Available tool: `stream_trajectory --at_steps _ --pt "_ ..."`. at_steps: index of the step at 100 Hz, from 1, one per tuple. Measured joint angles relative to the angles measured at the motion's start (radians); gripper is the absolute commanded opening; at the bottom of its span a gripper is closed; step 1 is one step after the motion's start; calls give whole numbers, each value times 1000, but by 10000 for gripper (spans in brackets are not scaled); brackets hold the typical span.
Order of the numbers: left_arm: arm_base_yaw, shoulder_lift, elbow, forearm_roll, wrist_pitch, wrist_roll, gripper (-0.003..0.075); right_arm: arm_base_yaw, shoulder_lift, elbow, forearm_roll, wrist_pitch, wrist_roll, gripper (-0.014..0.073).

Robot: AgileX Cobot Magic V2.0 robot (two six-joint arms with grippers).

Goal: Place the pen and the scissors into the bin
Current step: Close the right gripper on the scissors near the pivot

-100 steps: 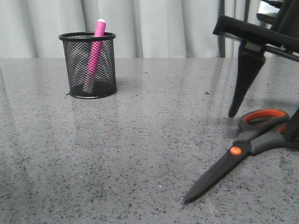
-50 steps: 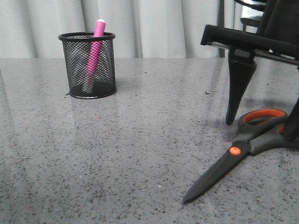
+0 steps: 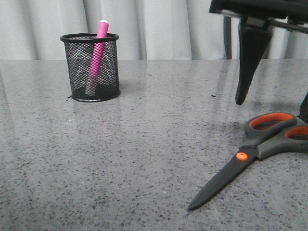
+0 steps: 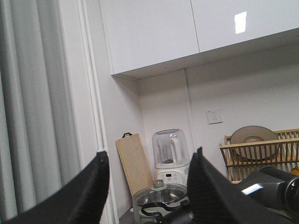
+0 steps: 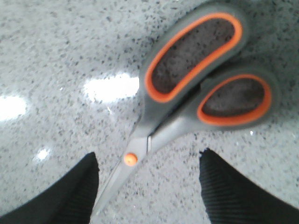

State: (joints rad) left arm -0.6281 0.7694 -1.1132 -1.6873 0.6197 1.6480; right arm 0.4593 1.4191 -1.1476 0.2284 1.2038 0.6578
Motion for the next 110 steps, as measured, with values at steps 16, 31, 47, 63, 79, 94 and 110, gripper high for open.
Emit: stream_trajectory --at_steps 16,31,47,63,79,94,110 --pt "-20 0 0 2 0 0 345 33 0 -3 2 15 36 421" --pt "-42 0 0 4 0 0 345 66 18 3 11 17 66 421" --pt "-62 -7 0 18 0 0 345 85 45 47 29 -17 92 421" --pt "-72 -26 0 62 0 0 345 80 58 63 20 -83 122 421" --pt "-88 -39 0 83 0 0 345 57 95 63 -5 -107 147 421" --pt "-108 -39 0 91 1 0 345 53 119 51 -14 -95 161 421" --pt "-111 -39 0 114 2 0 345 53 148 42 -22 -73 173 318"
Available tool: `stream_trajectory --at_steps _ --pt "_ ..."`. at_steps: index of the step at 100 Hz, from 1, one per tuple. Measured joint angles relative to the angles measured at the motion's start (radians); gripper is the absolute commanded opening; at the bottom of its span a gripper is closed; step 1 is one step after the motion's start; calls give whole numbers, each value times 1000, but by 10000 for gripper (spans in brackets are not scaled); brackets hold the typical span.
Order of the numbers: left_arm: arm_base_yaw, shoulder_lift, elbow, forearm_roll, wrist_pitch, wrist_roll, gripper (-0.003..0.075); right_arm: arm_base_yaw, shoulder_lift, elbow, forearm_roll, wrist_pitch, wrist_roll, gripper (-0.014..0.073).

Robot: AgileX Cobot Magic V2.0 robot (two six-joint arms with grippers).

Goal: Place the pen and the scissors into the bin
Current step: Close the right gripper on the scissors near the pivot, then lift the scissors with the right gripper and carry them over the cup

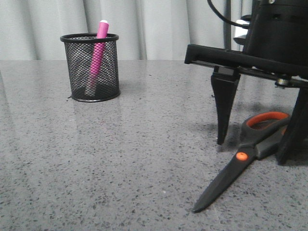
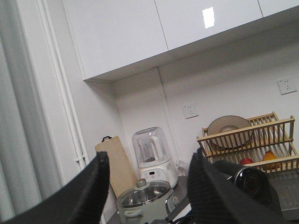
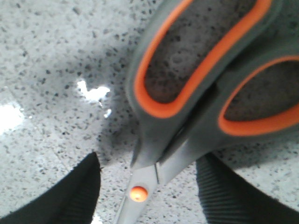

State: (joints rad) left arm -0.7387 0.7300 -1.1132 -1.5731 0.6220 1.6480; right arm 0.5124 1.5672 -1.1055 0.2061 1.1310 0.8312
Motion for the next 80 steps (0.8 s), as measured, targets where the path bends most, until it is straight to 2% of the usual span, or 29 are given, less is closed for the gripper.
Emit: stream_trajectory --at_steps 16,27,45,59,80 --pt "-2 0 0 18 0 0 345 0 16 -10 -31 45 4 55" --pt "-2 0 0 29 2 0 345 2 16 -10 -43 47 4 -77" --pt "-2 -16 0 70 -2 -2 343 8 16 -15 -56 44 -21 -74" --pt "-2 -71 0 145 -76 -50 294 12 16 -71 -113 -37 -98 -75" --pt "-2 -177 0 286 -234 -137 239 53 -45 -346 -174 -205 -229 -74"
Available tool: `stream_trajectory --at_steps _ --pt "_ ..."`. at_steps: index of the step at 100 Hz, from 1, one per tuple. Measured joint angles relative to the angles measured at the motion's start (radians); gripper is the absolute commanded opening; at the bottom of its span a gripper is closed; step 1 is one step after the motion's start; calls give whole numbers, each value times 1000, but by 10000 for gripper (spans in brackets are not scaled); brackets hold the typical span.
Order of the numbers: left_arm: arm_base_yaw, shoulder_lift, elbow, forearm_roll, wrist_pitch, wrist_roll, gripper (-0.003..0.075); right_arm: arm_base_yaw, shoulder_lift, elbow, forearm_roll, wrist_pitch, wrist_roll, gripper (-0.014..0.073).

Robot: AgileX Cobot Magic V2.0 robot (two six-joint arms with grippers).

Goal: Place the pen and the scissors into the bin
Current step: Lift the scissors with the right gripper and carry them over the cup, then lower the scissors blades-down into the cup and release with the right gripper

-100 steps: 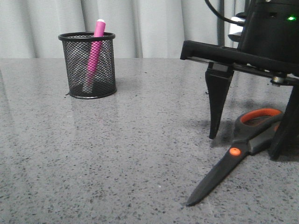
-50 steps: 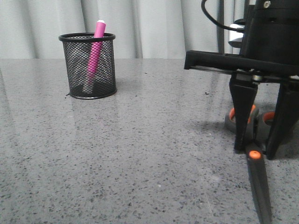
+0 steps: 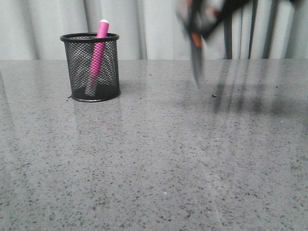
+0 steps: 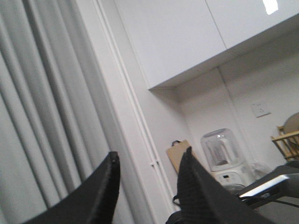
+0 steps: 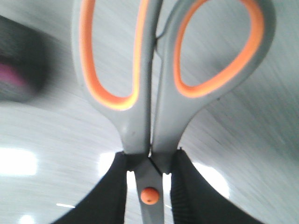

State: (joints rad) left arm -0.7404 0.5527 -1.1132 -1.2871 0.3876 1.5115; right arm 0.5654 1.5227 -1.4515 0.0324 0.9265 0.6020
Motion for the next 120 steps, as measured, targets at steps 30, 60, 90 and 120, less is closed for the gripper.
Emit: stream_trajectory --at_steps 30,60,90,120 --pt "0 -60 0 22 -101 -20 239 99 8 -233 -10 -312 -257 -75" --pt "0 -60 68 4 -109 -109 239 106 218 -237 -32 -579 -480 -76" --pt "0 -60 91 4 -74 -152 239 106 386 -236 -69 -728 -527 -76" --pt "0 -72 91 24 -70 -155 239 106 427 -179 -78 -779 -527 -76"
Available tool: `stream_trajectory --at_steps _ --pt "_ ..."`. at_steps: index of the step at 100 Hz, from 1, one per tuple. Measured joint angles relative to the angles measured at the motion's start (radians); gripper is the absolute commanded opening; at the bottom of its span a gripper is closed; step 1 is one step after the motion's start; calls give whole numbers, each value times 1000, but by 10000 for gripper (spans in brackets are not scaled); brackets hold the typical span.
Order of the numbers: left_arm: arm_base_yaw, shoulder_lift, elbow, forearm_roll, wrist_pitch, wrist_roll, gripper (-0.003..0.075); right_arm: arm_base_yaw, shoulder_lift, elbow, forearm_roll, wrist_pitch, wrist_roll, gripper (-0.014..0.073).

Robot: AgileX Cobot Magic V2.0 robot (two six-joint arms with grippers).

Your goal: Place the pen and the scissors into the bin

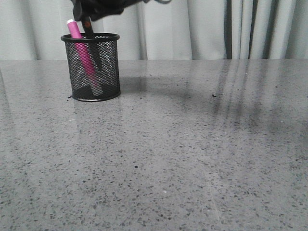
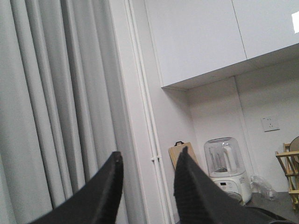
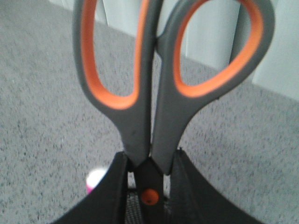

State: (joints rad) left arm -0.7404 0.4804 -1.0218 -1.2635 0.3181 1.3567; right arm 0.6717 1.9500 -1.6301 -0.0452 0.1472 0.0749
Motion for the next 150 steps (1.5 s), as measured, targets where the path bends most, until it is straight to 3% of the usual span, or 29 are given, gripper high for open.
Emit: stream_trajectory --at_steps 21,29,38,55,66,75,82,87,97,111,121,136,150 --pt "0 -5 0 22 2 -2 239 0 -2 41 45 -35 -3 -74" --pt "0 -5 0 27 2 -2 239 0 -4 45 51 -37 -3 -28" --pt "0 -5 0 27 2 -2 239 0 -6 45 68 -37 -3 110" --pt "0 -5 4 28 -3 -2 214 0 -23 49 113 -2 -3 496" --pt "0 -6 26 28 -32 -2 137 2 -61 54 124 55 -3 581" --pt "0 -14 62 28 -75 -2 61 2 -115 58 127 95 -3 576" --pt "0 -31 107 28 -124 -2 2 2 -173 58 127 116 -3 505" --pt "0 -49 153 28 -169 -4 -18 2 -223 58 127 135 -3 374" --pt "0 -101 253 2 -299 -4 -19 4 -340 58 115 202 -5 -74" --pt "0 -199 421 -140 -547 9 -19 24 -545 104 30 343 -33 -71" --pt "0 -266 527 -304 -683 84 -19 50 -736 235 -29 416 -42 -70" --pt "0 -307 634 -524 -743 211 -19 63 -1047 540 -82 440 -46 -70" --pt "0 -307 678 -548 -732 234 -19 63 -1366 848 -140 402 -46 -70"
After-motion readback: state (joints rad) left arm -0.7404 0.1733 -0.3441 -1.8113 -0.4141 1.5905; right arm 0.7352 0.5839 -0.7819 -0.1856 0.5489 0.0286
